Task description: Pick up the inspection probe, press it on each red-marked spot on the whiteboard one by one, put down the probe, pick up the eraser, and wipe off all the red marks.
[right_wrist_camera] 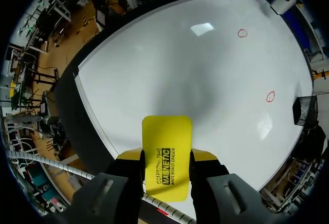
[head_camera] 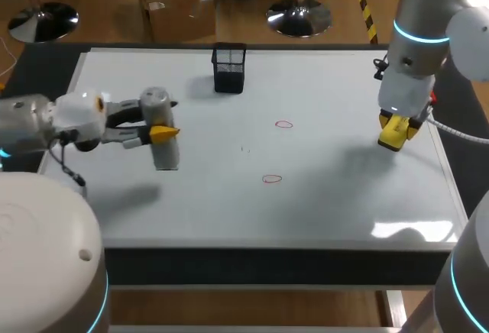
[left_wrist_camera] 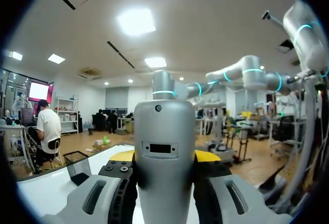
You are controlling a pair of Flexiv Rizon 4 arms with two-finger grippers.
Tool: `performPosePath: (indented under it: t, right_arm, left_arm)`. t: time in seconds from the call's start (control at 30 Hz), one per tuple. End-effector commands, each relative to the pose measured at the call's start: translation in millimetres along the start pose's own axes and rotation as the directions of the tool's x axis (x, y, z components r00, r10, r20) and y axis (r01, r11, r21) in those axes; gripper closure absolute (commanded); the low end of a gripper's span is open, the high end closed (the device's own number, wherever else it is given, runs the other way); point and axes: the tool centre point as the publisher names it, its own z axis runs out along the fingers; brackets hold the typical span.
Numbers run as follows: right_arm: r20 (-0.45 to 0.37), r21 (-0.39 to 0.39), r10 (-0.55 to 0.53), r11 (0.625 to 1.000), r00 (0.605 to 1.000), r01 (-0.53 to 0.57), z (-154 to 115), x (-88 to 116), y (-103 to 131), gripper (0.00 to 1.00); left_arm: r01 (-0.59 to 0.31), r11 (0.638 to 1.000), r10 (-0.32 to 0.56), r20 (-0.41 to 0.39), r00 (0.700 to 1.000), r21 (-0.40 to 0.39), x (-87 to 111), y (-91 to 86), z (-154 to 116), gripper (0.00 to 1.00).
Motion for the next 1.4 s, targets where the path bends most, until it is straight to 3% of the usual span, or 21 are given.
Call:
performPosePath:
  t: [0.03, 0.53, 0.87, 1.4]
  right_arm:
    - [-0.002, 0.001, -0.002, 1.000, 1.000, 0.002, -1, 0, -1, 1.00]
    - [-0.002, 0.001, -0.002, 1.000, 1.000, 0.002, -1, 0, -1, 1.00]
    - [-0.002, 0.001, -0.002, 1.000, 1.000, 0.002, -1, 0, -1, 1.00]
    - [-0.002, 0.001, -0.002, 1.000, 1.000, 0.002, -1, 0, -1, 1.00]
  left_arm:
    - [0.007, 1.000, -0.007, -0.110, 0.994, 0.002, -11.9, 5.4, 29, 1.00]
    - [0.034, 0.999, -0.029, -0.227, 0.974, 0.017, -34.2, 10.6, 115, 1.00]
    - [0.039, 0.999, -0.034, -0.235, 0.971, 0.016, -49.7, 21.9, 162, 1.00]
    - [0.069, 0.997, -0.063, -0.228, 0.972, 0.017, -90.7, 50.1, 224, 1.00]
